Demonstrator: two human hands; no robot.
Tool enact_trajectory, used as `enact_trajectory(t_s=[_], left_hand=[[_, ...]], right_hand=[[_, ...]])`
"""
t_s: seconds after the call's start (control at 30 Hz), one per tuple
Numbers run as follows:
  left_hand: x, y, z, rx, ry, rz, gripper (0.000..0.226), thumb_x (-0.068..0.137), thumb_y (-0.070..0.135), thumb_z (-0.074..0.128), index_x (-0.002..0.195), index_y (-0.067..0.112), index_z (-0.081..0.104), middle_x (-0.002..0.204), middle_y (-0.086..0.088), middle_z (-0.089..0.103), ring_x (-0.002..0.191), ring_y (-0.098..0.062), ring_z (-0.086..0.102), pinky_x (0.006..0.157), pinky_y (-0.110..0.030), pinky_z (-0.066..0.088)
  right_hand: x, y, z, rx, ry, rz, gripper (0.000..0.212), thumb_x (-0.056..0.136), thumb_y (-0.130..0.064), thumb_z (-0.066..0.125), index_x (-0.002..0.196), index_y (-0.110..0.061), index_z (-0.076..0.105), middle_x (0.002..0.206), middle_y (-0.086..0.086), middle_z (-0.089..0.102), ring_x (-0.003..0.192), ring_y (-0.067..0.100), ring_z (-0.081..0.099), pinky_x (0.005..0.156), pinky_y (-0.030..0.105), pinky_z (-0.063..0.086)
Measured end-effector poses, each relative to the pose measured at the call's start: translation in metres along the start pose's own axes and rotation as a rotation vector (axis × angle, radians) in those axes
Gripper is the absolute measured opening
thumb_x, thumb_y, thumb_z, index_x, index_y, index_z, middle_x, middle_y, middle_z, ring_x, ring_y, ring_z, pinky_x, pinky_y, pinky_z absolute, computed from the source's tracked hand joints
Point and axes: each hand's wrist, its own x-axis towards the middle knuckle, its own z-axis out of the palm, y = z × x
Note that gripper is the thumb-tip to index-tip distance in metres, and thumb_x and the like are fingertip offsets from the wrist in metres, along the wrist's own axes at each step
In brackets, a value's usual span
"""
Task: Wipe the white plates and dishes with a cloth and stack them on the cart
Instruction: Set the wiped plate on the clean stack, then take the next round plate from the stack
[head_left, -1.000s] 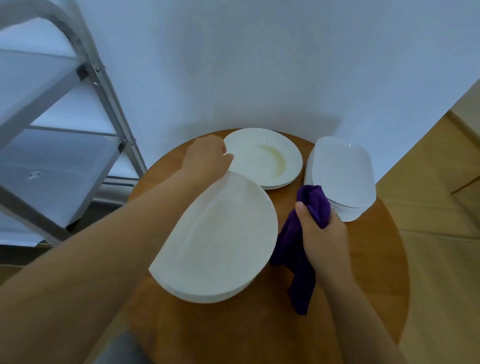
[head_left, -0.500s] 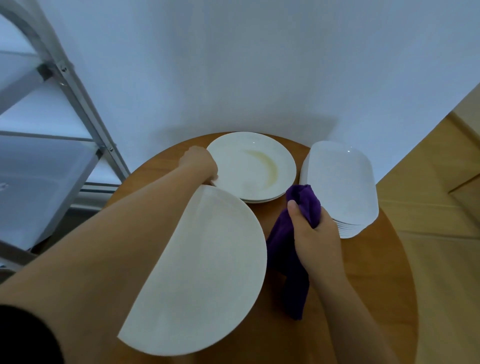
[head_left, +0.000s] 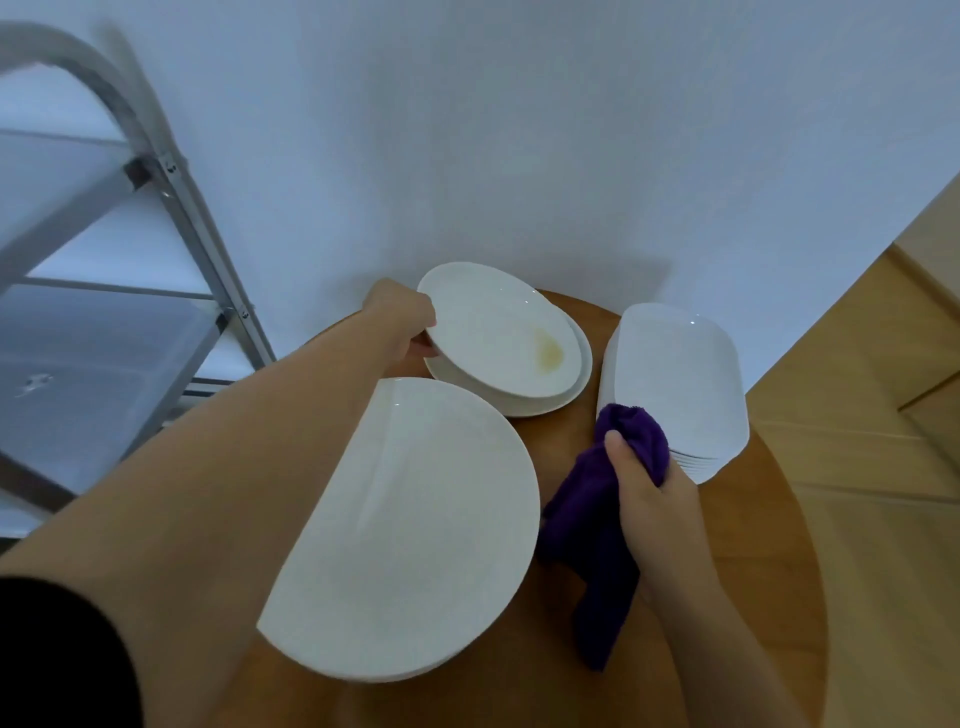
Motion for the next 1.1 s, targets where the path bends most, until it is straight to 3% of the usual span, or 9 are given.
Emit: enact_trajectory(t_s=[0.13, 0.2, 0.3, 0.4, 0.53, 0.67, 0.87, 1.0, 1.1], left_hand=[[-0.013, 0.010, -0.020, -0.101, 0.015, 0.049, 0.013, 0.080, -0.015, 0.052, 0.085, -0.004, 0.049, 0.081, -0.020, 0.058, 0.063, -0.031, 0.061, 0.039, -0.035, 0.052], [-0.029, 0.018, -0.033, -0.177, -0.003, 0.067, 0.013, 0.079, -0.014, 0.054, 0.082, -0.003, 0.050, 0.075, -0.018, 0.057, 0.056, -0.027, 0.060, 0.034, -0.030, 0.049], [-0.057, 0.026, -0.049, -0.300, -0.078, 0.087, 0.013, 0.078, -0.011, 0.057, 0.091, -0.008, 0.055, 0.070, -0.018, 0.059, 0.045, -0.023, 0.063, 0.041, -0.029, 0.054], [-0.093, 0.024, -0.060, -0.358, -0.156, 0.093, 0.013, 0.076, -0.006, 0.061, 0.088, -0.008, 0.058, 0.069, -0.019, 0.065, 0.048, -0.024, 0.066, 0.062, -0.037, 0.060], [-0.156, 0.012, -0.071, -0.406, -0.213, 0.094, 0.005, 0.078, -0.007, 0.060, 0.078, -0.005, 0.057, 0.049, -0.011, 0.065, 0.044, -0.021, 0.065, 0.047, -0.029, 0.057], [-0.218, -0.023, -0.085, -0.422, -0.299, 0.084, 0.022, 0.077, -0.005, 0.065, 0.097, -0.001, 0.056, 0.064, -0.012, 0.071, 0.057, -0.022, 0.070, 0.048, -0.023, 0.053], [-0.282, -0.087, -0.115, -0.349, -0.481, -0.013, 0.056, 0.061, 0.028, 0.079, 0.109, 0.024, 0.052, 0.098, -0.006, 0.072, 0.086, -0.030, 0.071, 0.070, -0.043, 0.058], [-0.298, -0.115, -0.123, -0.771, -0.561, -0.202, 0.044, 0.075, 0.022, 0.066, 0.117, 0.021, 0.055, 0.111, -0.014, 0.069, 0.102, -0.038, 0.064, 0.092, -0.055, 0.047], [-0.316, -0.132, -0.117, -0.898, -0.439, -0.230, 0.022, 0.087, 0.018, 0.055, 0.109, 0.016, 0.057, 0.094, -0.014, 0.073, 0.085, -0.036, 0.069, 0.072, -0.048, 0.056]], right_hand=[[-0.016, -0.009, -0.014, 0.181, 0.020, 0.132, 0.016, 0.085, -0.041, 0.062, 0.085, -0.033, 0.048, 0.088, 0.003, 0.061, 0.080, 0.021, 0.059, 0.057, 0.031, 0.045], [-0.027, -0.017, -0.022, 0.310, -0.013, 0.158, 0.026, 0.074, -0.040, 0.071, 0.092, -0.031, 0.054, 0.092, 0.006, 0.066, 0.084, 0.027, 0.064, 0.062, 0.036, 0.052], [-0.048, -0.036, -0.029, 0.521, -0.095, 0.201, 0.051, 0.056, -0.039, 0.077, 0.101, -0.025, 0.058, 0.084, 0.006, 0.074, 0.077, 0.026, 0.070, 0.057, 0.037, 0.055], [-0.071, -0.055, -0.028, 0.664, -0.163, 0.168, 0.056, 0.055, -0.034, 0.079, 0.105, -0.019, 0.060, 0.084, 0.006, 0.075, 0.075, 0.024, 0.072, 0.055, 0.035, 0.056], [-0.105, -0.069, -0.026, 0.767, -0.231, 0.034, 0.049, 0.057, -0.019, 0.078, 0.104, -0.015, 0.063, 0.089, 0.008, 0.074, 0.077, 0.023, 0.072, 0.062, 0.040, 0.058], [-0.140, -0.062, -0.035, 0.769, -0.238, -0.001, 0.044, 0.057, -0.011, 0.073, 0.099, -0.019, 0.065, 0.089, 0.004, 0.075, 0.074, 0.021, 0.072, 0.060, 0.037, 0.057], [-0.188, -0.023, -0.072, 0.700, -0.275, 0.106, 0.042, 0.055, -0.008, 0.063, 0.097, -0.013, 0.066, 0.081, 0.006, 0.074, 0.064, 0.021, 0.071, 0.048, 0.031, 0.054], [-0.215, 0.001, -0.087, 0.564, -0.344, 0.213, 0.048, 0.051, -0.008, 0.065, 0.100, -0.011, 0.067, 0.085, 0.010, 0.074, 0.066, 0.024, 0.070, 0.050, 0.032, 0.054], [-0.230, 0.007, -0.089, 0.460, -0.283, 0.205, 0.051, 0.053, -0.017, 0.071, 0.103, -0.014, 0.065, 0.088, 0.009, 0.074, 0.070, 0.023, 0.071, 0.053, 0.032, 0.054]])
